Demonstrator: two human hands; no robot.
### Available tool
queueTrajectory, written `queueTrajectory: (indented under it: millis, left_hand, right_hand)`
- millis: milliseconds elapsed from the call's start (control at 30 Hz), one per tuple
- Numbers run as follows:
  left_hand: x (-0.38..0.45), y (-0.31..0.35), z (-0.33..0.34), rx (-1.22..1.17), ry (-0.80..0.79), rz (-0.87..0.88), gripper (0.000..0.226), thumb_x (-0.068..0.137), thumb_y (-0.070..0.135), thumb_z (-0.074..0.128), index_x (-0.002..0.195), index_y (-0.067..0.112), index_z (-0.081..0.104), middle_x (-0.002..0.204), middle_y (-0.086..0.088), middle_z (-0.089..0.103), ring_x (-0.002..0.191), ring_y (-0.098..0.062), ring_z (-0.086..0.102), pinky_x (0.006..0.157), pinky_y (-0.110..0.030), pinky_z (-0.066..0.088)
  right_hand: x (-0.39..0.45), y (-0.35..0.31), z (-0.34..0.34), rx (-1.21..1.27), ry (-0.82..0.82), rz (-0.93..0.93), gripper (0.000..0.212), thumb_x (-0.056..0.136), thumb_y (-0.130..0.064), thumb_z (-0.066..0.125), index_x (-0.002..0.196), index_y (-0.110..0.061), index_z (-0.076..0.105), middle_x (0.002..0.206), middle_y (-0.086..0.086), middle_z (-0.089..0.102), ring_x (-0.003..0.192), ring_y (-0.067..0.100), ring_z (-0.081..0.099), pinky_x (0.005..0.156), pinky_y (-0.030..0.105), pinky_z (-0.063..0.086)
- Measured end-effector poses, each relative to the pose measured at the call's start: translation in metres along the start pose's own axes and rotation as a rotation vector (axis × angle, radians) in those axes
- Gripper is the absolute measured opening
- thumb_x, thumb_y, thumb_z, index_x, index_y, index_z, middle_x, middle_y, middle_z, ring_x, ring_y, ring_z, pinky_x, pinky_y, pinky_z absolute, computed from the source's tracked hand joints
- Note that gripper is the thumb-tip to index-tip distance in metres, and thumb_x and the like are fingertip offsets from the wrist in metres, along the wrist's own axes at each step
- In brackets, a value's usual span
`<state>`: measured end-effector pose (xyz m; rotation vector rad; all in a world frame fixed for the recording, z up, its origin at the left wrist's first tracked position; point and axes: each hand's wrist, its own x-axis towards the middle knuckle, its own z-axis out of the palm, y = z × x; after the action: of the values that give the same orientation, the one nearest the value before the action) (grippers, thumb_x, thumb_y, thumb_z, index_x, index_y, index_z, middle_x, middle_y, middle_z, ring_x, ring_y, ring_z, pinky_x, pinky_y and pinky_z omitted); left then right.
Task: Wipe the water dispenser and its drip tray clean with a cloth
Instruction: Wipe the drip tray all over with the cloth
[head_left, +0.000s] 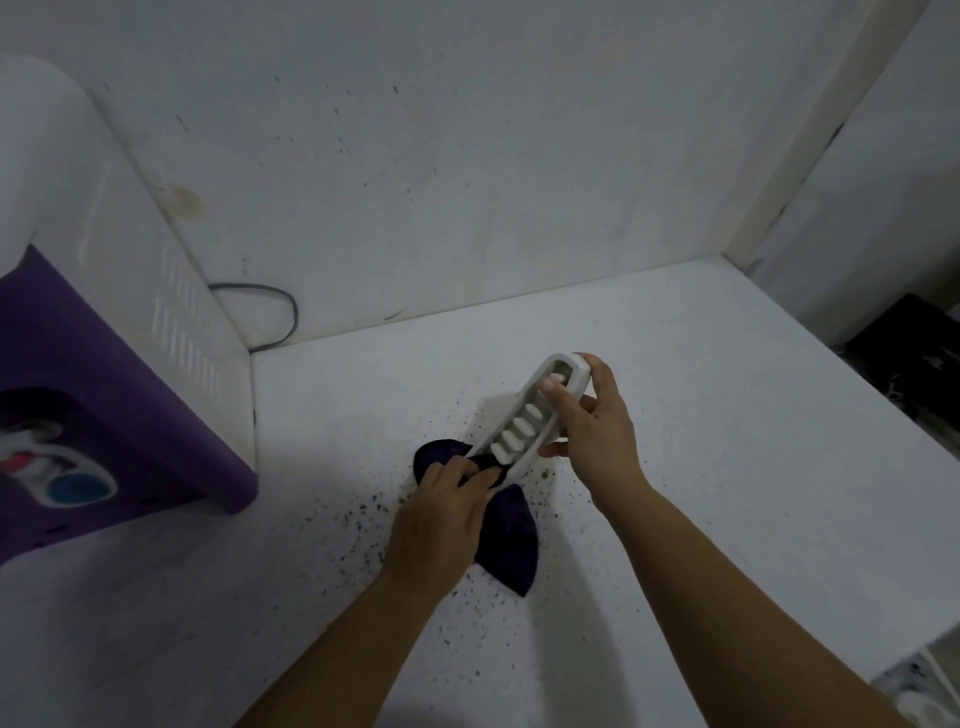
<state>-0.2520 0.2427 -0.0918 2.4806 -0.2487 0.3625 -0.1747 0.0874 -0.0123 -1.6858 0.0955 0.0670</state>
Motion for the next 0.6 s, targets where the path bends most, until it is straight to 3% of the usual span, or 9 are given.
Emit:
queueTrajectory:
  millis: [133,200,367,600]
  left_hand:
    - [0.012,0.008,-0.007,-0.228,0.162,-0.209,0.027,0.095,0.023,0.048,0.11,0.013,0.068,0.098,0.001,0.065,0.092,-0.015,0.056,0.077,-0.022,0.049]
    - [0.02,0.016,-0.011,-0.206,0.2,-0.198,0.025,0.096,0.022,0.048,0.11,0.013,0.067,0.096,0.004,0.063,0.089,-0.013,0.054,0.072,-0.014,0.042]
    - [0.023,0.015,-0.011,-0.01,0.117,-0.165,0.027,0.097,0.021,0.048,0.118,0.014,0.064,0.099,0.003,0.061,0.089,-0.016,0.052,0.064,-0.028,0.049]
    - [0.017,0.011,-0.009,-0.122,0.048,-0.107,0.037,0.094,0.024,0.044,0.125,0.011,0.061,0.098,0.004,0.056,0.093,-0.014,0.052,0.068,-0.024,0.051]
  right_hand:
    - [0.001,-0.001,0.001,-0.001,-0.003,0.003,0.026,0.09,-0.034,0.062,0.114,-0.036,0.051,0.097,0.007,0.066,0.085,0.026,0.068,0.058,0.035,0.059]
    - [0.0,-0.002,0.003,-0.004,-0.007,-0.002,0.026,0.09,-0.034,0.062,0.114,-0.035,0.051,0.097,0.008,0.067,0.085,0.026,0.068,0.058,0.037,0.059]
    - [-0.002,-0.004,0.005,-0.025,-0.02,-0.02,0.026,0.093,-0.038,0.057,0.117,-0.035,0.05,0.095,0.004,0.067,0.085,0.022,0.068,0.06,0.036,0.06]
    - [-0.001,-0.006,0.001,0.055,-0.089,0.029,0.025,0.096,-0.033,0.052,0.121,-0.032,0.049,0.105,0.005,0.065,0.093,0.025,0.066,0.058,0.03,0.057]
